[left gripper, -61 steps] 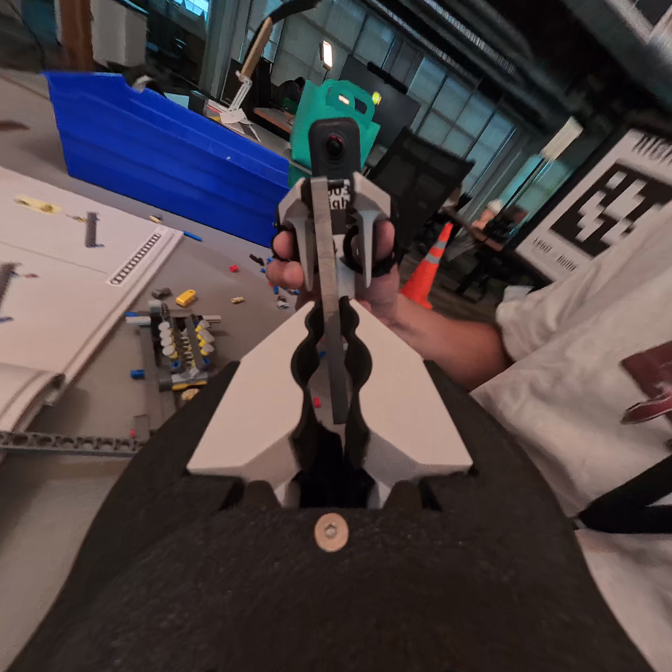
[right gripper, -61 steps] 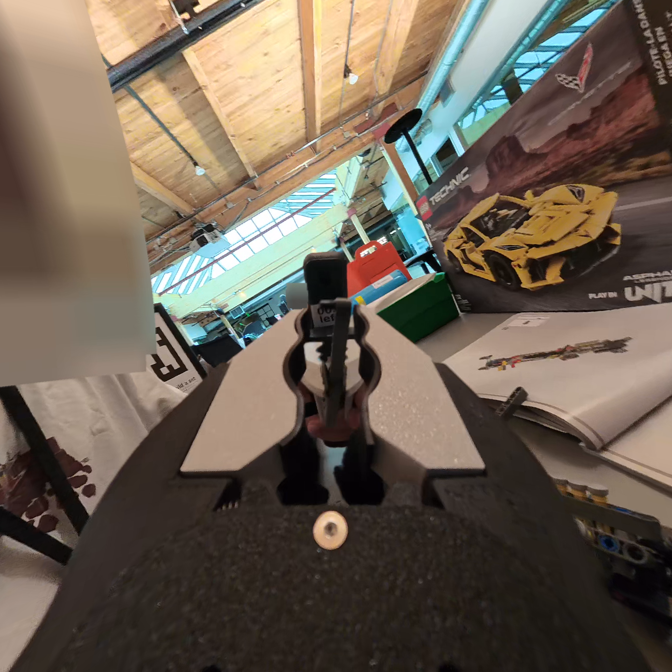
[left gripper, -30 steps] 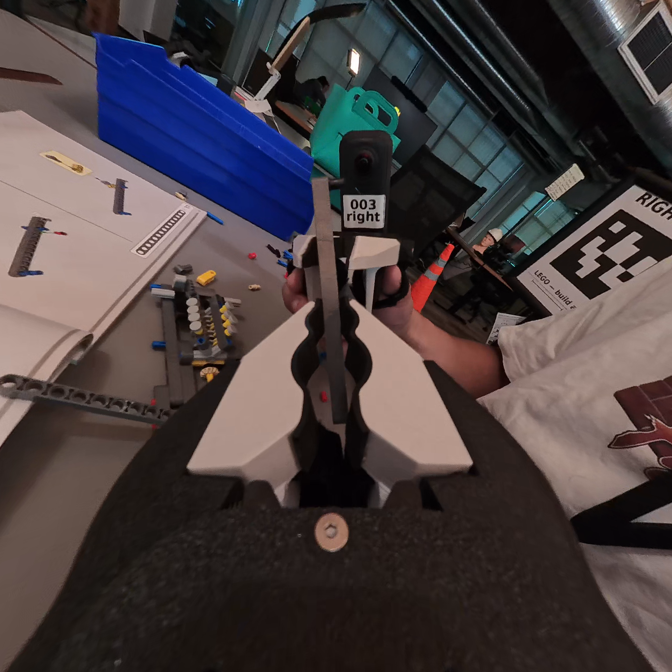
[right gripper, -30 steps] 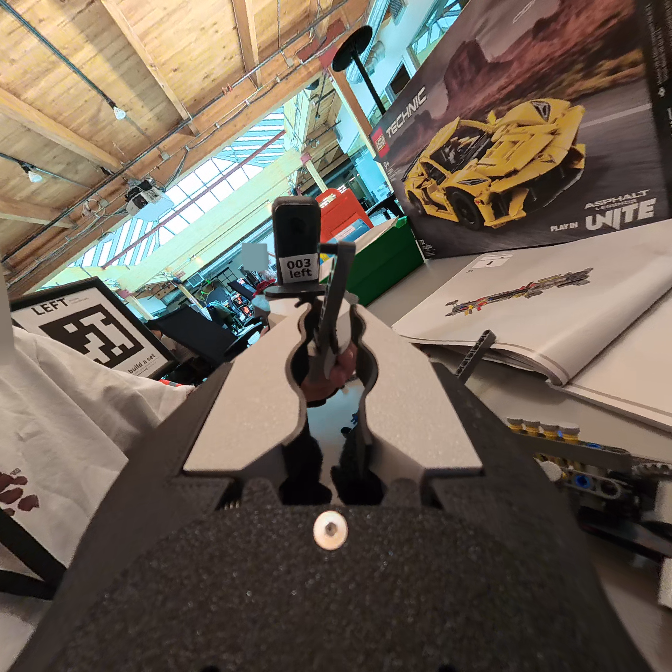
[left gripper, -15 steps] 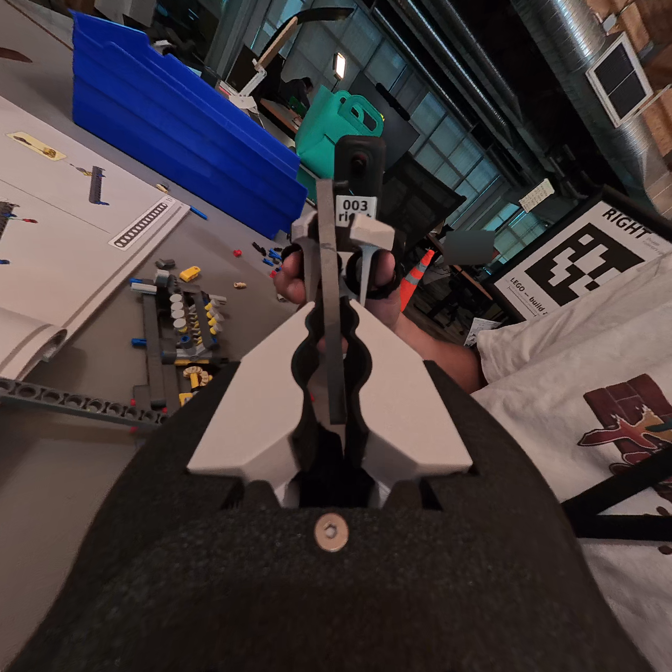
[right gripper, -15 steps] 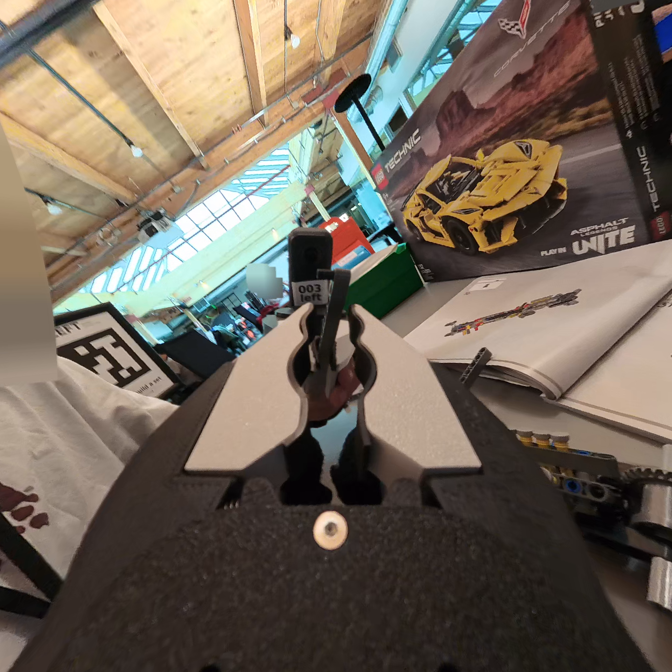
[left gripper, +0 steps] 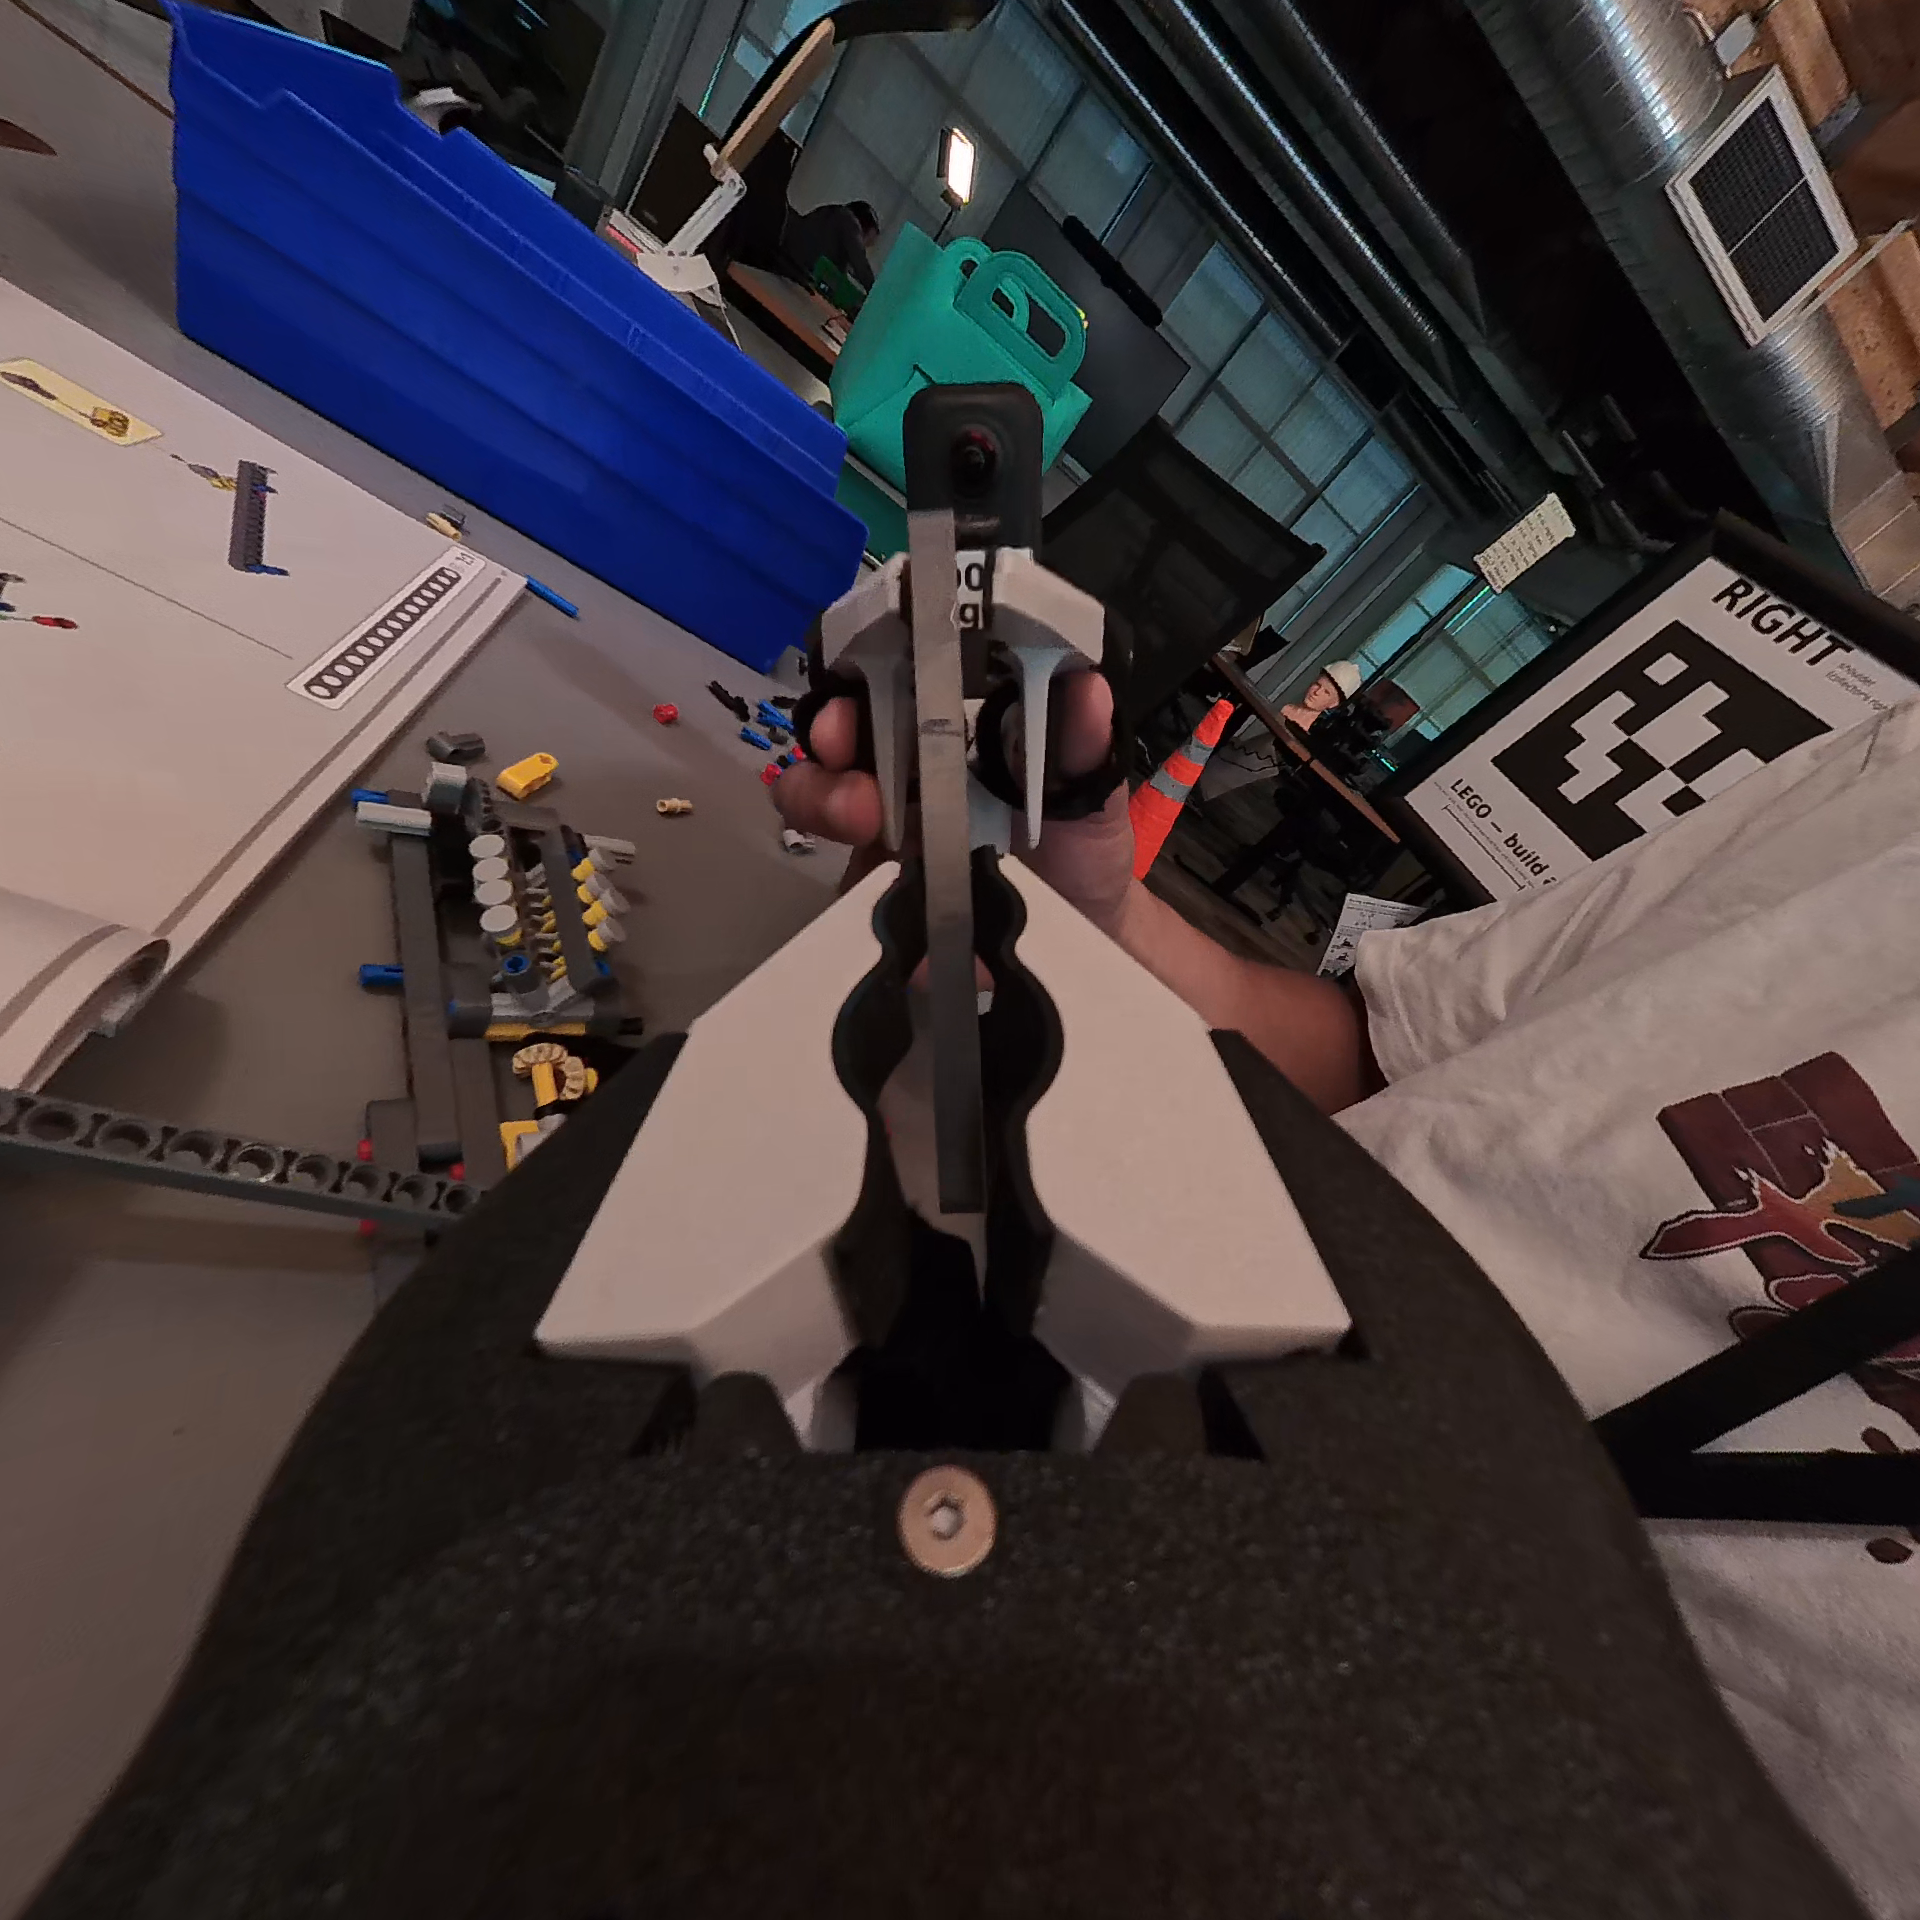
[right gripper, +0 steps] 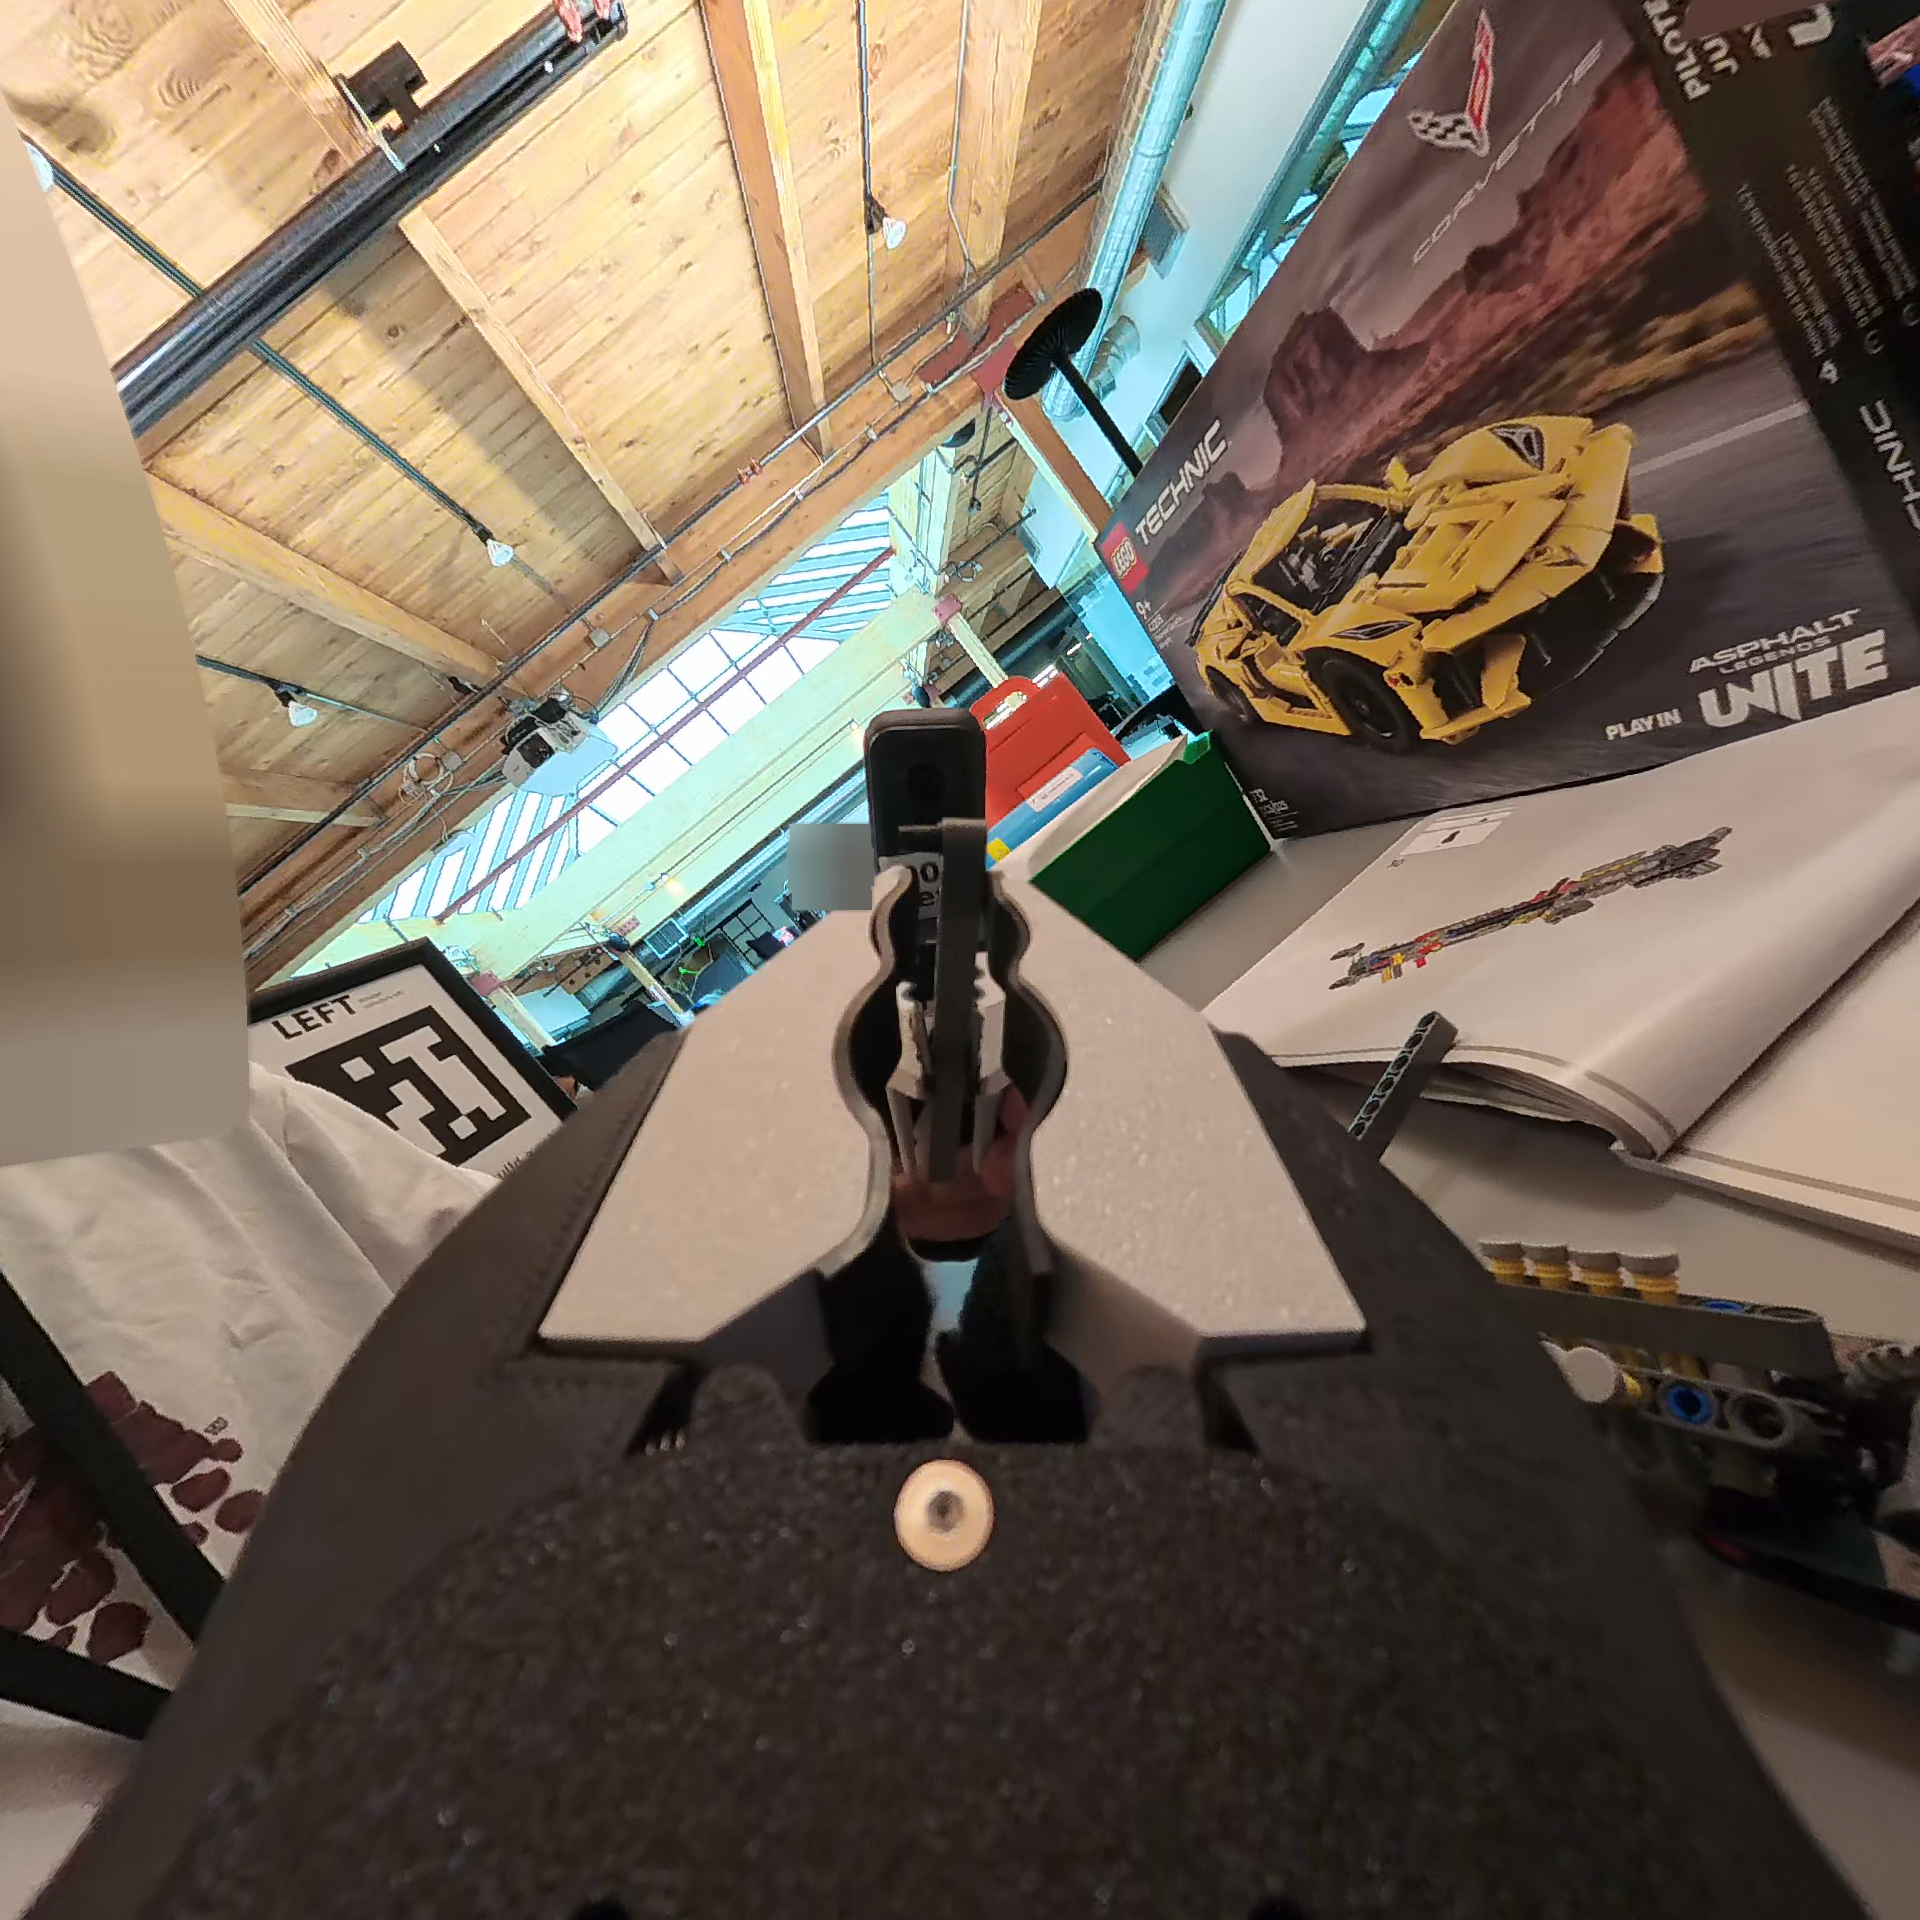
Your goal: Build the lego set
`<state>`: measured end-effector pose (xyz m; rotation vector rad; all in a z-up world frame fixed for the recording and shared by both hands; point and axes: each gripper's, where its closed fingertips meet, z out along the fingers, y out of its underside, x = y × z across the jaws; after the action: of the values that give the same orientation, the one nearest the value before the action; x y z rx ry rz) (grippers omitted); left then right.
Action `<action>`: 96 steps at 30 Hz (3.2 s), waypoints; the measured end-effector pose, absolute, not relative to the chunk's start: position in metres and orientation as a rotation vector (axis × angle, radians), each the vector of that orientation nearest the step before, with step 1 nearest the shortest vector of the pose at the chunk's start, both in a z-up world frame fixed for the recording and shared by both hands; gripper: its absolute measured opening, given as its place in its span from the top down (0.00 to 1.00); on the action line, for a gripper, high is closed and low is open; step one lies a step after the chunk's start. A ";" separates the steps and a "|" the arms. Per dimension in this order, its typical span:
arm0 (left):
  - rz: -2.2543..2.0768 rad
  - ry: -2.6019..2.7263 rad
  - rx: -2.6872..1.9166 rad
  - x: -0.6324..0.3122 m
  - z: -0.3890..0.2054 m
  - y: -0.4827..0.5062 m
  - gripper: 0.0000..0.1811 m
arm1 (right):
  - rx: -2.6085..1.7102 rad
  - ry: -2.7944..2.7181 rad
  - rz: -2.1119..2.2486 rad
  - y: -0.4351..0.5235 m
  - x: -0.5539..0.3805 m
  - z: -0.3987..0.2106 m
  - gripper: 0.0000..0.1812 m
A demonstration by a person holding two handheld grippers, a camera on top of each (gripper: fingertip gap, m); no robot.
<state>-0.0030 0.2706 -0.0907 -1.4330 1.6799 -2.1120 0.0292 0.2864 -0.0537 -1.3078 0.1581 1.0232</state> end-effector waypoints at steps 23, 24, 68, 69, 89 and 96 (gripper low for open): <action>-2.107 1.681 -1.424 -0.003 -0.089 0.271 0.96 | -1.360 0.120 1.003 0.289 0.020 -0.060 0.96; -2.108 1.682 -1.424 -0.004 -0.089 0.271 0.96 | -1.359 0.119 1.005 0.289 0.020 -0.060 0.96; -2.037 1.647 -1.292 -0.005 -0.075 0.275 0.96 | -1.413 0.013 1.021 0.288 -0.003 -0.064 0.96; -2.022 1.661 -1.280 -0.006 -0.076 0.274 0.96 | -1.412 0.004 1.013 0.288 -0.004 -0.063 0.96; -0.923 1.744 -0.888 0.005 -0.098 0.311 0.96 | -1.565 -0.014 0.740 0.275 0.022 -0.068 0.88; -0.455 1.736 -0.618 0.010 -0.115 0.320 0.96 | -2.253 -0.295 0.283 0.192 0.054 -0.152 0.87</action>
<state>0.0103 0.3199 -0.1146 -0.6182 1.7363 -0.4549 0.0538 0.1925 -0.1523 -2.2530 -0.2946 0.2825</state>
